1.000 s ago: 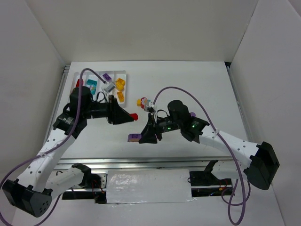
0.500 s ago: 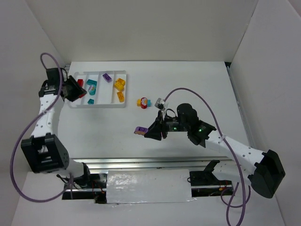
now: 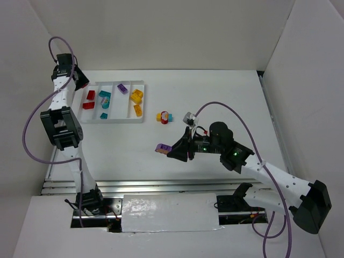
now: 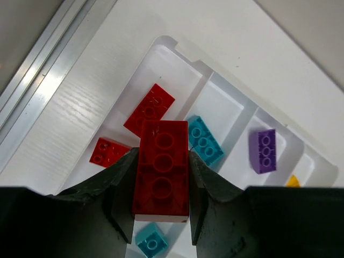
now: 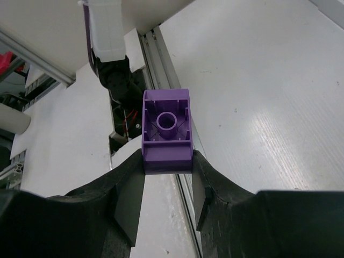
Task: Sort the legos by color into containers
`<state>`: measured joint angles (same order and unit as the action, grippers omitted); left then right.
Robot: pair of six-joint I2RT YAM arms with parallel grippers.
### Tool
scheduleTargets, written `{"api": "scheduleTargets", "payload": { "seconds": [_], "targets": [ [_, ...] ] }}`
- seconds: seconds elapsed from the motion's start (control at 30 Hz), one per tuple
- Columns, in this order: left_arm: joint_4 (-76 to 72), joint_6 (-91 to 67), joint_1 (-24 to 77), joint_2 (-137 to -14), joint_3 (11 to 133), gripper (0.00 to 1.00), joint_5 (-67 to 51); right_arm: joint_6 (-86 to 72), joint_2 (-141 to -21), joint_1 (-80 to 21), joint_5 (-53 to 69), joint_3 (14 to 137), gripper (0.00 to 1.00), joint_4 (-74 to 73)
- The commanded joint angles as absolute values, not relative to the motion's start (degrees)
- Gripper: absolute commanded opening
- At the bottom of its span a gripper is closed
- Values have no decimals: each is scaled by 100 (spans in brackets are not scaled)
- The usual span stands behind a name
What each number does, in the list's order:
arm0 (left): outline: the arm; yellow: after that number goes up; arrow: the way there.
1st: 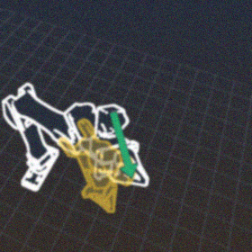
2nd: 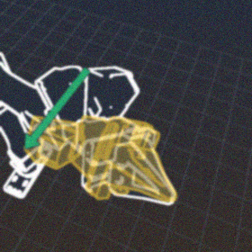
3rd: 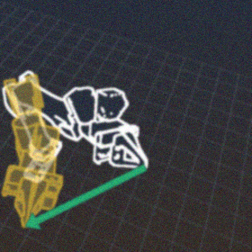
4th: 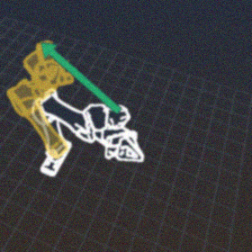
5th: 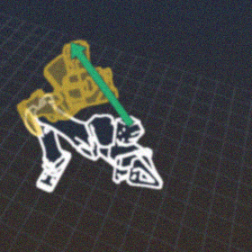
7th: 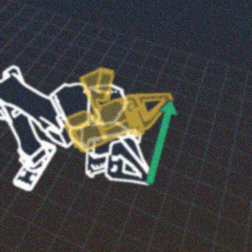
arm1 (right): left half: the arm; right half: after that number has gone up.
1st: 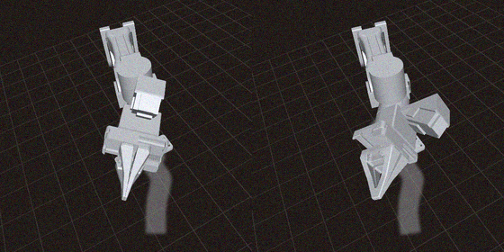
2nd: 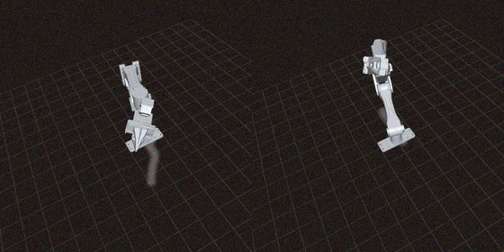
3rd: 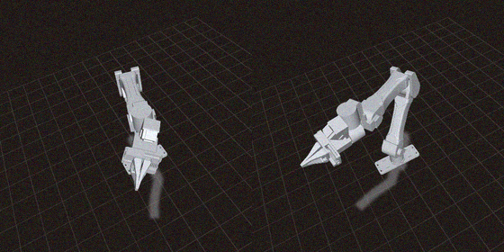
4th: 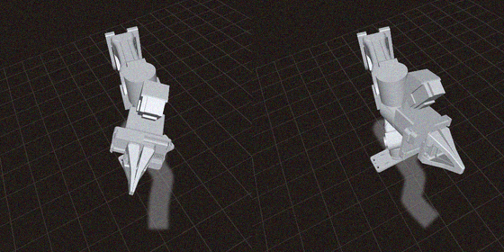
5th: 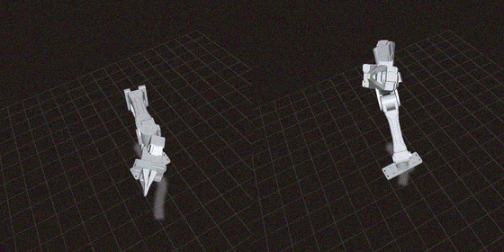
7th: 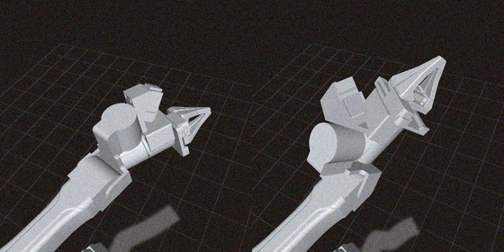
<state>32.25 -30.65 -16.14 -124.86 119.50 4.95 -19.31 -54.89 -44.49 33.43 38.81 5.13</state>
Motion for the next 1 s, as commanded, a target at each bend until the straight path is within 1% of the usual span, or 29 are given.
{"api": "scheduleTargets", "payload": {
  "seconds": [0.0, 0.1, 0.23, 0.3, 0.33, 0.43, 0.6, 0.63, 0.67, 0.7, 0.73, 0.8, 0.83, 0.87, 0.9, 0.97],
  "targets": [
    [2543, -2470, -1626, -12717, 11963, 0, 404, -1960, -5318, -4526, 3401, 3867, 0, 730],
    [1875, -2207, -1626, -12700, 11629, 0, 133, -1960, -5203, -4526, 3480, 3858, 0, 686],
    [1547, -2022, -1635, -12858, 11619, 3, -87, -1969, -5045, -4526, 3586, 3823, 0, 659],
    [1547, -1890, -1635, -13069, 11785, 9, -45, -1951, -4975, -4526, 3630, 3814, 0, 607],
    [1651, -1872, -1643, -13165, 11882, 9, -61, -1942, -4949, -4526, 3647, 3823, 0, 572],
    [1688, -1837, -1679, -13491, 12199, 15, -132, -1907, -4904, -4526, 3648, 3832, 0, 519],
    [1512, -1811, -1696, -13755, 12340, 29, -220, -1846, -4974, -4535, 3639, 3902, 0, 431],
    [1494, -1793, -1696, -13781, 12357, 32, -246, -1828, -5009, -4535, 3656, 3920, 0, 413],
    [1503, -1758, -1696, -13833, 12410, 41, -203, -1811, -5027, -4544, 3665, 3946, 0, 413],
    [1512, -1767, -1696, -13843, 12410, 47, -176, -1811, -5045, -4544, 3691, 3964, 0, 413],
    [1503, -1767, -1705, -13851, 12375, 57, -150, -1819, -5080, -4544, 3700, 3973, 0, 430],
    [1485, -1775, -1705, -13843, 12340, 65, -115, -1810, -5133, -4535, 3726, 3999, 0, 457],
    [1485, -1828, -1705, -13817, 12305, 84, -106, -1811, -5185, -4535, 3744, 4016, 0, 466],
    [1468, -1863, -1705, -13712, 12270, 92, -114, -1811, -5203, -4535, 3744, 4025, 0, 483],
    [1416, -1915, -1705, -13650, 12217, 97, -140, -1819, -5264, -4544, 3779, 4025, 0, 501],
    [1380, -1986, -1705, -13405, 12225, 100, -193, -1846, -5308, -4544, 3814, 4043, 0, 527]
  ]
}}
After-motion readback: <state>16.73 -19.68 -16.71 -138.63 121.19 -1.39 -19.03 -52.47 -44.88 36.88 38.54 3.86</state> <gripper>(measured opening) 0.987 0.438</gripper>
